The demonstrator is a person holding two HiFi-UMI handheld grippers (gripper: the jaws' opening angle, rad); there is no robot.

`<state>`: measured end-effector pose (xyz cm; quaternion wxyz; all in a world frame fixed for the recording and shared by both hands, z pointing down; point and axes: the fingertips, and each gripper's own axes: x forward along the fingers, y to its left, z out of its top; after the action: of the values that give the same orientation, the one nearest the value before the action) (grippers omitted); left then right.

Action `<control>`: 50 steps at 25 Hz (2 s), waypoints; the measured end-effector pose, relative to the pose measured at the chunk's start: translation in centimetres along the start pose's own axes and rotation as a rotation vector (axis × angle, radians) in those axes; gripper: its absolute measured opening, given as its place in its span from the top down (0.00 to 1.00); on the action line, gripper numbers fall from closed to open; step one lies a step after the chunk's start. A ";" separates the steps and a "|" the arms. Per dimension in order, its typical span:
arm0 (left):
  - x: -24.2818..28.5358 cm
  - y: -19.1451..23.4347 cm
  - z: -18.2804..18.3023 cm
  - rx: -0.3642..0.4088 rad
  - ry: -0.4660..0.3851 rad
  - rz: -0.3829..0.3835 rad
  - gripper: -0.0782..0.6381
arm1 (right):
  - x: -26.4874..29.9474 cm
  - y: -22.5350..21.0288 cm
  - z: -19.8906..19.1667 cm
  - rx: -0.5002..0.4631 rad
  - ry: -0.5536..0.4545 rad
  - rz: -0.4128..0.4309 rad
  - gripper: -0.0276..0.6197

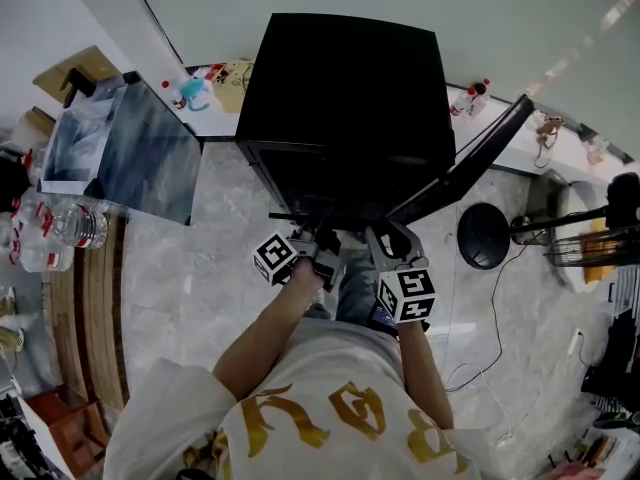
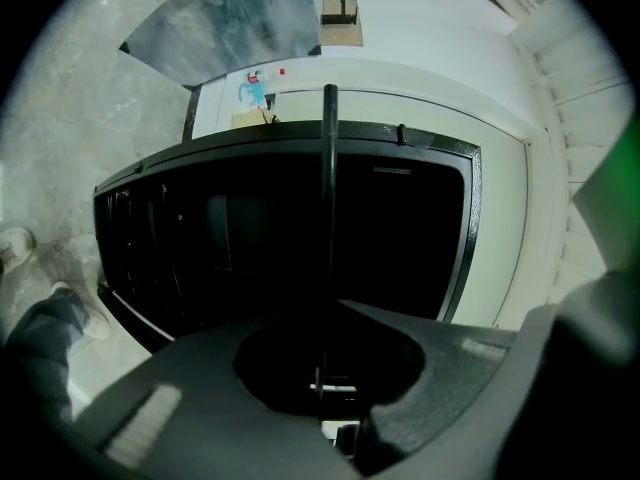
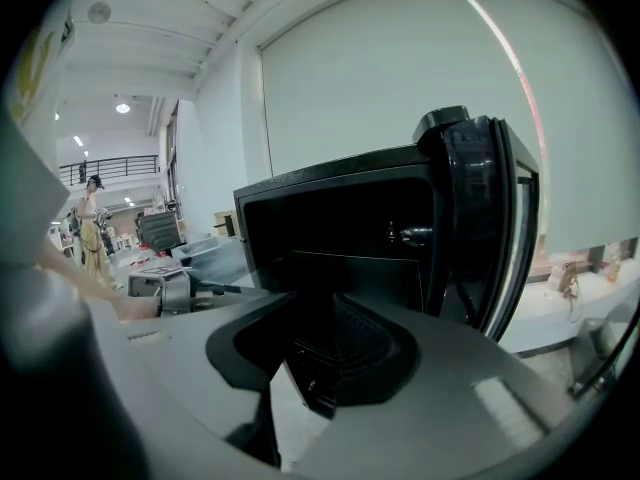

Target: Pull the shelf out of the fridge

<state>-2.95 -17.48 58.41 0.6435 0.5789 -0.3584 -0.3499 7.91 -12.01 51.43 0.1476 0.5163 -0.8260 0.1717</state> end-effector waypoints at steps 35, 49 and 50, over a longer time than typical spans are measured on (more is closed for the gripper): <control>-0.2 0.2 -0.2 -0.024 0.023 0.013 0.86 | 0.1 -1.5 0.4 -0.069 0.028 -0.129 0.94; -0.1 0.3 -0.3 -0.030 0.035 0.017 0.85 | 0.6 -1.4 0.4 -0.067 0.028 -0.130 0.94; -0.1 0.3 -0.3 -0.031 0.036 0.018 0.85 | 0.5 -1.5 0.5 -0.068 0.024 -0.133 0.94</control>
<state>-2.72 -17.19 58.64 0.6619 0.5717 -0.3464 -0.3392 8.99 -13.25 51.41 0.1859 0.5624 -0.7935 0.1393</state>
